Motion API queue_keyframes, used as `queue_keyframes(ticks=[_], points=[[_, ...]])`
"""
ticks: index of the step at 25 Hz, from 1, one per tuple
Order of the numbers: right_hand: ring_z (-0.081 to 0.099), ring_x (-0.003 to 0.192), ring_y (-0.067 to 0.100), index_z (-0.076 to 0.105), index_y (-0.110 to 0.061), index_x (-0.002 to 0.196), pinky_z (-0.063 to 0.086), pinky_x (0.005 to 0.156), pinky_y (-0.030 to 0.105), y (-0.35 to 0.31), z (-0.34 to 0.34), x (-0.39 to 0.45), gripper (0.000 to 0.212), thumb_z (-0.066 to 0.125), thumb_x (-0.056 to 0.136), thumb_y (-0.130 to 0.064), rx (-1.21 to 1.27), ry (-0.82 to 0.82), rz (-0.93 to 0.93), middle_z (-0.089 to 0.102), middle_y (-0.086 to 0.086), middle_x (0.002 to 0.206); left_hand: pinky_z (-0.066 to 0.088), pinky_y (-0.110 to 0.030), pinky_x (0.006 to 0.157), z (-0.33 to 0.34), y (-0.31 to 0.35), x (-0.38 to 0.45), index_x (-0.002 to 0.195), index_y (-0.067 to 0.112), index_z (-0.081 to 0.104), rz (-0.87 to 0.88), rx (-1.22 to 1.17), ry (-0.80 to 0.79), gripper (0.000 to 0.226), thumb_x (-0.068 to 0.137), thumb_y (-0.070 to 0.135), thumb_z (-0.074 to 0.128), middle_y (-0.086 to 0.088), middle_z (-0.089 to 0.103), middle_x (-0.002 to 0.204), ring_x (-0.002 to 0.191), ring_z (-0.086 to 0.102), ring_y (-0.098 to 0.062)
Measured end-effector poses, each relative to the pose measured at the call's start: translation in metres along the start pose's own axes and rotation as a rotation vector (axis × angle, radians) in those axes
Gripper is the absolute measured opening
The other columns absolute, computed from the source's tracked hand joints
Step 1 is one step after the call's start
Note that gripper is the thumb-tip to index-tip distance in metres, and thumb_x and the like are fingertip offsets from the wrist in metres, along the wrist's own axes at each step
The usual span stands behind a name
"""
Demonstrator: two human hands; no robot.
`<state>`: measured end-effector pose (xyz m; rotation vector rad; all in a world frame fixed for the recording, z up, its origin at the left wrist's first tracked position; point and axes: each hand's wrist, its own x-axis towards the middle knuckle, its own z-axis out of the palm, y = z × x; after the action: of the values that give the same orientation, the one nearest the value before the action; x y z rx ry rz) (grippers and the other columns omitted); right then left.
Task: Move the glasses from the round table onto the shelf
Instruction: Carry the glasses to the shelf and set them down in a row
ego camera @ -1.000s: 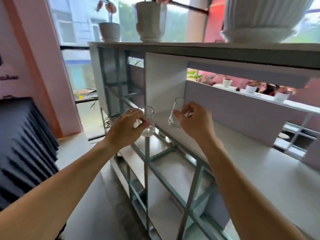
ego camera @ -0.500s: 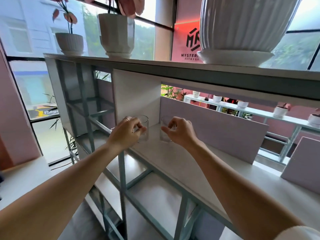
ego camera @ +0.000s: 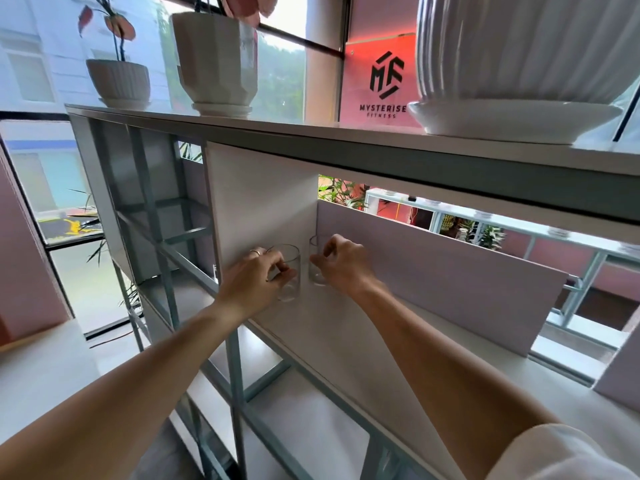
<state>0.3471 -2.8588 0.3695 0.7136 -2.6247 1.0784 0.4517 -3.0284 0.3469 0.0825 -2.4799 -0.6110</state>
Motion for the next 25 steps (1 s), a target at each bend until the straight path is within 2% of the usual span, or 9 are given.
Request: queue_keyframes(ticks=[3, 5, 9, 12, 16, 18, 20, 22, 25], points=[[0.056, 0.09, 0.022, 0.056, -0.015, 0.117, 0.044, 0.073, 0.028, 0.0, 0.003, 0.01, 0.045, 0.078, 0.081, -0.029, -0.013, -0.033, -0.017, 0.058, 0.007, 0.104, 0.054, -0.04, 0.078, 0.004, -0.004, 0.003, 0.085, 0.029, 0.059, 0.017, 0.012, 0.016, 0.023, 0.085, 0.053, 0.06, 0.002, 0.062, 0.093, 0.086, 0.061, -0.02], [0.053, 0.091, 0.022, 0.052, -0.014, 0.123, 0.042, 0.072, 0.028, 0.003, 0.006, 0.017, 0.054, 0.078, 0.077, -0.02, -0.029, -0.029, -0.029, 0.058, 0.013, 0.111, 0.054, -0.038, 0.076, 0.006, -0.007, 0.005, 0.086, 0.03, 0.057, 0.021, 0.017, 0.037, 0.025, 0.084, 0.055, 0.058, 0.003, 0.062, 0.093, 0.086, 0.061, -0.02], [0.06, 0.089, 0.03, 0.05, -0.008, 0.119, 0.042, 0.069, 0.032, 0.008, 0.015, 0.026, 0.057, 0.082, 0.073, -0.014, -0.001, 0.061, -0.048, 0.063, 0.017, 0.103, 0.054, -0.036, 0.08, 0.009, -0.007, 0.007, 0.098, 0.033, 0.057, 0.003, -0.027, 0.028, 0.022, 0.086, 0.051, 0.061, 0.004, 0.063, 0.102, 0.091, 0.063, -0.017], [0.063, 0.082, 0.033, 0.048, -0.009, 0.116, 0.049, 0.067, 0.04, 0.013, 0.017, 0.026, 0.05, 0.076, 0.075, -0.007, -0.006, 0.12, -0.038, 0.066, 0.015, 0.092, 0.054, -0.037, 0.085, 0.006, -0.005, 0.006, 0.116, 0.035, 0.05, -0.007, -0.085, 0.035, 0.039, 0.084, 0.051, 0.065, 0.005, 0.063, 0.114, 0.095, 0.064, -0.014], [0.064, 0.075, 0.035, 0.048, -0.013, 0.098, 0.055, 0.065, 0.044, 0.015, 0.019, 0.027, 0.034, 0.071, 0.074, -0.008, 0.014, 0.12, 0.019, 0.067, 0.014, 0.082, 0.054, -0.036, 0.083, 0.007, -0.005, -0.002, 0.13, 0.035, 0.037, -0.087, -0.131, 0.099, 0.077, 0.068, 0.051, 0.08, 0.006, 0.059, 0.11, 0.084, 0.065, -0.013], [0.065, 0.08, 0.035, 0.055, -0.013, 0.091, 0.056, 0.071, 0.044, 0.016, 0.02, 0.029, 0.02, 0.069, 0.078, -0.012, -0.01, 0.091, 0.015, 0.07, 0.014, 0.085, 0.057, -0.038, 0.077, 0.011, -0.006, -0.007, 0.122, 0.029, 0.036, -0.147, -0.175, 0.136, 0.08, 0.062, 0.055, 0.083, 0.004, 0.058, 0.097, 0.076, 0.064, -0.012], [0.066, 0.085, 0.032, 0.063, -0.015, 0.091, 0.056, 0.075, 0.041, 0.016, 0.02, 0.029, 0.01, 0.067, 0.082, -0.013, -0.023, 0.043, 0.003, 0.072, 0.011, 0.09, 0.058, -0.04, 0.073, 0.014, -0.006, -0.006, 0.107, 0.026, 0.036, -0.166, -0.188, 0.137, 0.072, 0.061, 0.058, 0.082, 0.003, 0.058, 0.082, 0.071, 0.063, -0.015], [0.067, 0.087, 0.029, 0.068, -0.016, 0.092, 0.056, 0.077, 0.038, 0.019, 0.019, 0.028, 0.009, 0.065, 0.084, -0.012, -0.035, -0.01, -0.011, 0.073, 0.008, 0.092, 0.055, -0.038, 0.069, 0.016, -0.003, -0.001, 0.096, 0.026, 0.036, -0.178, -0.153, 0.104, 0.062, 0.065, 0.056, 0.08, 0.006, 0.059, 0.076, 0.07, 0.062, -0.018], [0.067, 0.088, 0.025, 0.07, -0.017, 0.095, 0.056, 0.081, 0.036, 0.021, 0.014, 0.026, 0.016, 0.064, 0.083, -0.008, -0.031, -0.028, -0.013, 0.073, 0.005, 0.093, 0.042, -0.032, 0.059, 0.018, 0.003, 0.009, 0.087, 0.025, 0.038, -0.205, -0.067, 0.077, 0.048, 0.072, 0.052, 0.075, 0.008, 0.057, 0.074, 0.067, 0.056, -0.016]])
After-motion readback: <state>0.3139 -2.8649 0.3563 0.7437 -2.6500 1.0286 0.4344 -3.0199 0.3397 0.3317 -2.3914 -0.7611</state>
